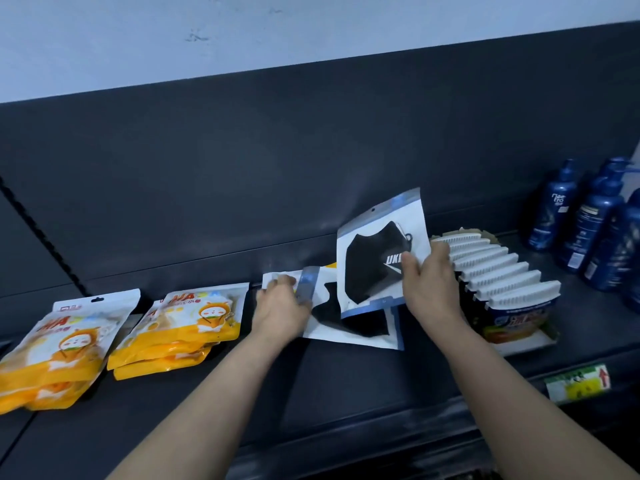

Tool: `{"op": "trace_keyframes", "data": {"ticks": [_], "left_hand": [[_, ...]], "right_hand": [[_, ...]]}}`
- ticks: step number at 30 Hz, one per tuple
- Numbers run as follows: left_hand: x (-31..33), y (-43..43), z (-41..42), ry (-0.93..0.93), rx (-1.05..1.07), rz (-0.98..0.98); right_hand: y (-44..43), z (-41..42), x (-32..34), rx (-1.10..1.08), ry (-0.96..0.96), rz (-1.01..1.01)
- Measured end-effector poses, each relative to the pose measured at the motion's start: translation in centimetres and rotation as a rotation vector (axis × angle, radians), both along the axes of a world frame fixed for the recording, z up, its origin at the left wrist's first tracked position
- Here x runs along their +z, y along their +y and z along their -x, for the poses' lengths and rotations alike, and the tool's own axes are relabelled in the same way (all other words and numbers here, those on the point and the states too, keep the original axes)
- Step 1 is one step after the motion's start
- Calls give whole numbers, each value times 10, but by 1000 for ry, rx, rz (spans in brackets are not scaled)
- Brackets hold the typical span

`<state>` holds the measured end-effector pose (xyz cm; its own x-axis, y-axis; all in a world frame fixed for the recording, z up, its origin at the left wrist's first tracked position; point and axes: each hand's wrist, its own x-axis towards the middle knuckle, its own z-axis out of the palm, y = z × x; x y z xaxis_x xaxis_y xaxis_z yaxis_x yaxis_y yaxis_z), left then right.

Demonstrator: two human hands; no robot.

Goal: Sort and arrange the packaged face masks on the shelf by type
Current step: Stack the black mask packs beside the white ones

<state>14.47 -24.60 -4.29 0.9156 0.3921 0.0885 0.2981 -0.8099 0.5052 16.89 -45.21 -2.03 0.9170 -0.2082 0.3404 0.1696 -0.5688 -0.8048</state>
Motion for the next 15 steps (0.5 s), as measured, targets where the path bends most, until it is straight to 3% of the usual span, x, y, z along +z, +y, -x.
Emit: {"op": "trace_keyframes", "data": {"ticks": [4,6,9,12,15], "left_hand": [[-14,-13,9,291,-327,-190],[-18,-7,9,326,-388,-331],[-14,6,6,314,-353,-515],[-9,10,11,135,-204,-702],[-10,11,21,2,-20,-541]], "right_hand": [[2,9,-14,-35,-32,-45],[2,14,-14,-22,-64,-92],[3,15,-13,0,-78,-142],[8,13,-16,28,-22,-272],[15,9,-21,31,61,-419]]}}
